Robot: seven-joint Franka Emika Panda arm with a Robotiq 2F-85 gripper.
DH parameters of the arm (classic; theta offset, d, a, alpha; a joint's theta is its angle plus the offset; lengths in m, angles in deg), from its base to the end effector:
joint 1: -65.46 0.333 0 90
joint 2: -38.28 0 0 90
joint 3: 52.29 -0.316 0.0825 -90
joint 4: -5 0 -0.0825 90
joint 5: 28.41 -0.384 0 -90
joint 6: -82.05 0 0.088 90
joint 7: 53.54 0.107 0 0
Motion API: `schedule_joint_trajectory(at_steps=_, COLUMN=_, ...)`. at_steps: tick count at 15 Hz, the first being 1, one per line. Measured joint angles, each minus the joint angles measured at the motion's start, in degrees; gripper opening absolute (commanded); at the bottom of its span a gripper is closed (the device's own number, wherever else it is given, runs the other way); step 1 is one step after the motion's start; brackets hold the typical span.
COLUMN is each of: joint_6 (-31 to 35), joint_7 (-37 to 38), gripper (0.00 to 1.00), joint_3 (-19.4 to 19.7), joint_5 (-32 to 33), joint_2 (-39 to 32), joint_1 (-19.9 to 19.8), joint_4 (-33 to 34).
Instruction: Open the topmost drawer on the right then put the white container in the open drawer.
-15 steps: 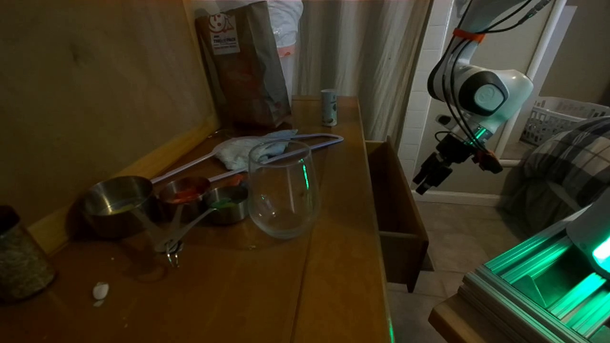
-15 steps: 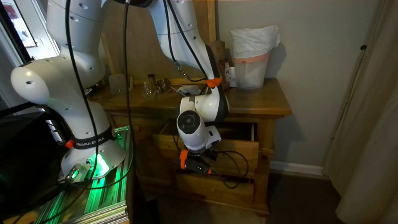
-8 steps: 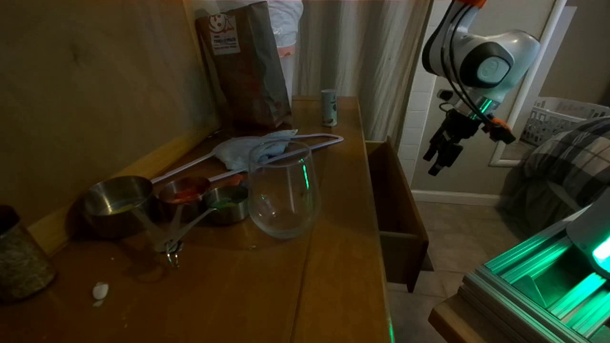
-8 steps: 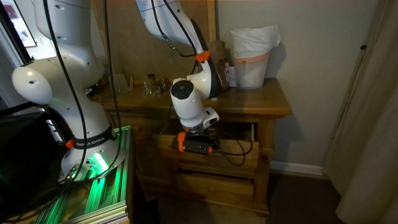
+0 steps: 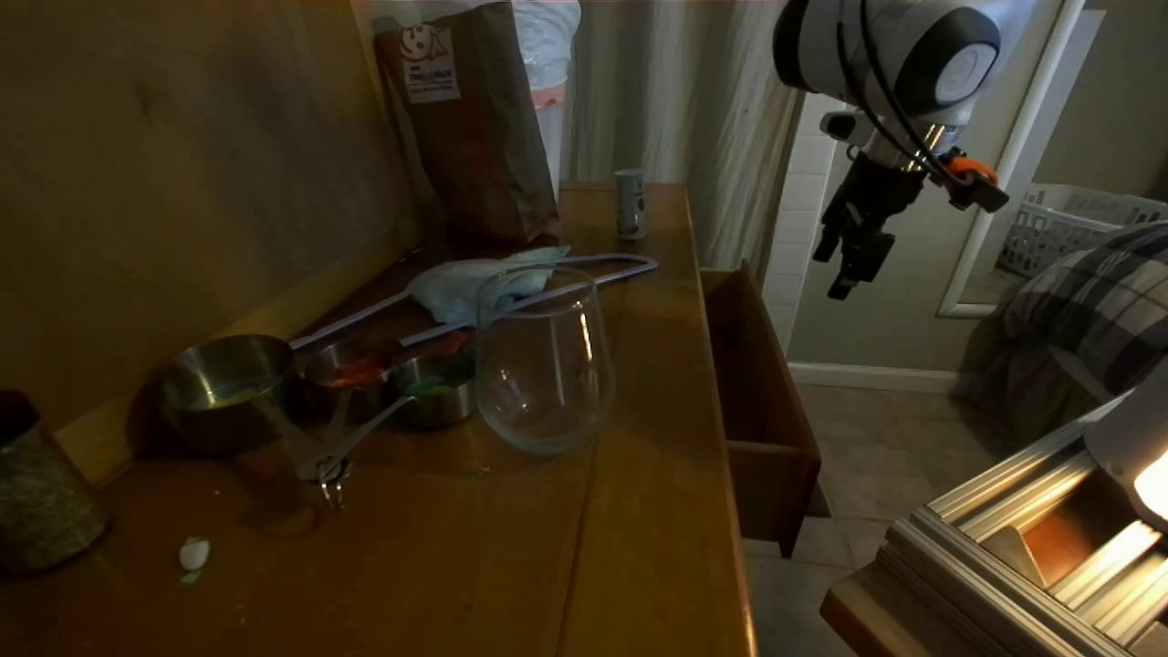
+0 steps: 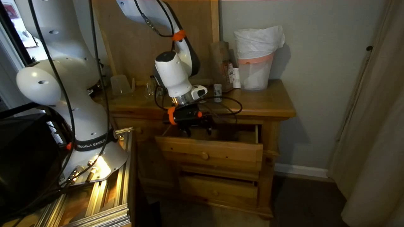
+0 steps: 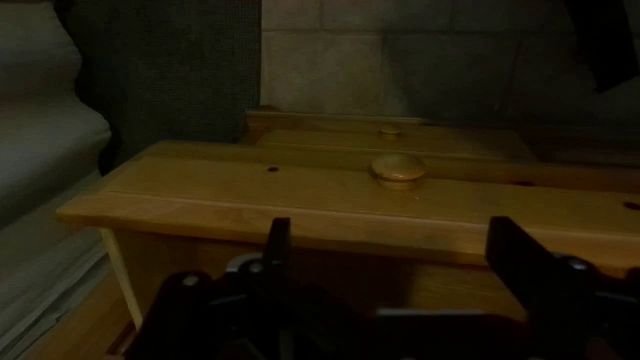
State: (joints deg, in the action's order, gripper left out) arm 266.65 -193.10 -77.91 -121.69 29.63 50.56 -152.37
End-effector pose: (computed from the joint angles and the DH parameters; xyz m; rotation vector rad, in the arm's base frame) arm 0.3331 -0.0264 0.1811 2.6779 1.4141 0.3600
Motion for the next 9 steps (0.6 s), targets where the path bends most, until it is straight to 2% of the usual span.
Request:
schedule_joint_trajectory(at_steps=5, joint_6=-0.21, joint_7=-0.34, gripper=1.0, joint_3=0.89, joint_5=0.0, joint_2=-0.95, joint_1=-0.88, joint_4=0.27)
schedule_joint_trajectory(at_steps=9, joint_6=-4.14, joint_7=-0.47, gripper=1.0, joint_3=-0.17, joint_5=1.76, joint_2=0.68, joint_1=-0.65, joint_4=0.42)
